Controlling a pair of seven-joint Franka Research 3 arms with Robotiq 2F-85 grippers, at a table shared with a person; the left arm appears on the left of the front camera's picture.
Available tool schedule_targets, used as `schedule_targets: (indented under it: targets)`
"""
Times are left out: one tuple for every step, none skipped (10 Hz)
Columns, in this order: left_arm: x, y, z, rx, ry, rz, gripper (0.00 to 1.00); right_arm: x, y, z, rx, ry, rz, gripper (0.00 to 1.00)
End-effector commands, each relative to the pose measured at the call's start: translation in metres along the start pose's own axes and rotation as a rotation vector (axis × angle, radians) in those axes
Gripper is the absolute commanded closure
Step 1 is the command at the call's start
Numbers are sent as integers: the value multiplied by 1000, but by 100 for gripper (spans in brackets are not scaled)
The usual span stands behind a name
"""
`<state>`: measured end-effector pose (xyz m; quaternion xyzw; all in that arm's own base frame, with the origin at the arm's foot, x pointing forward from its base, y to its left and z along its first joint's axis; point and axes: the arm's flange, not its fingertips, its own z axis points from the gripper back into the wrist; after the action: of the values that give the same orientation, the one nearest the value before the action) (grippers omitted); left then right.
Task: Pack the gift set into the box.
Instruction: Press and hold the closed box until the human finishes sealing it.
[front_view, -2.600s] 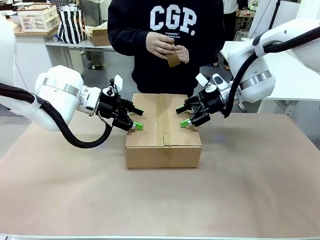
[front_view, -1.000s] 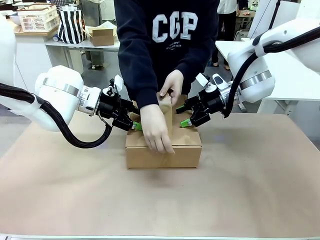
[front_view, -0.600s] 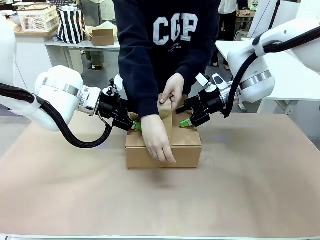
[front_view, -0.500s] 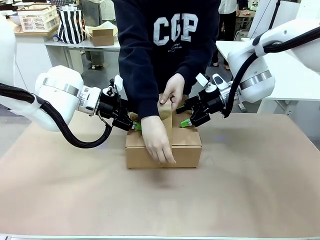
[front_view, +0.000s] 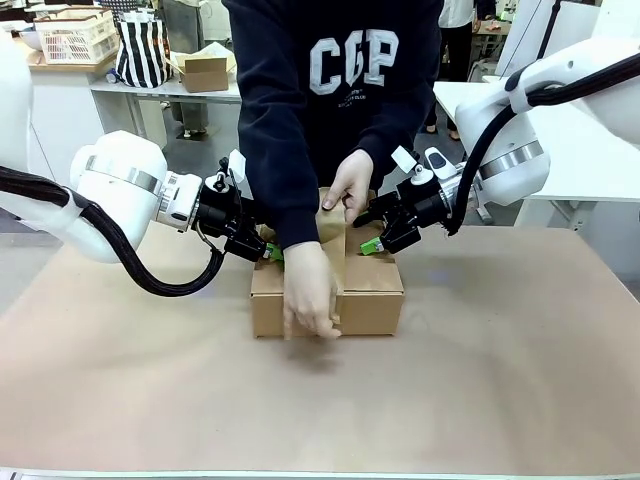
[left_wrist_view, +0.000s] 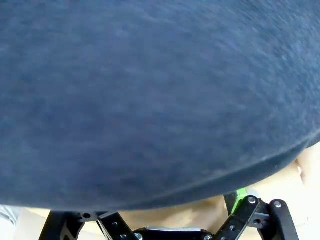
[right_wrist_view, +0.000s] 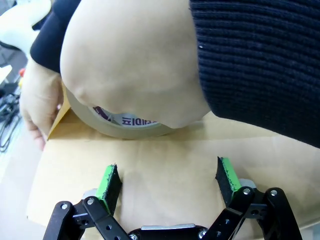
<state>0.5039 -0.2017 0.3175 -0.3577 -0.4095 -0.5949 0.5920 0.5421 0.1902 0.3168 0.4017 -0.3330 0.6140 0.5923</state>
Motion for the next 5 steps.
schedule_targets:
  targets:
    - [-3,-2,0,1,-3,-1,0,-3,1,-1,-6,1,-8,0]
    - [-3,-2,0,1,-3,-1,0,-3,1,-1,-6,1,-8,0]
    - [-3,-2,0,1,-3,-1,0,-3,1,-1,-6,1,-8,0]
    - [-3,-2,0,1,-3,-1,0,-3,1,-1,-6,1,-8,0]
    - [-3,-2,0,1,-3,-1,0,-3,1,-1,-6,1,-8,0]
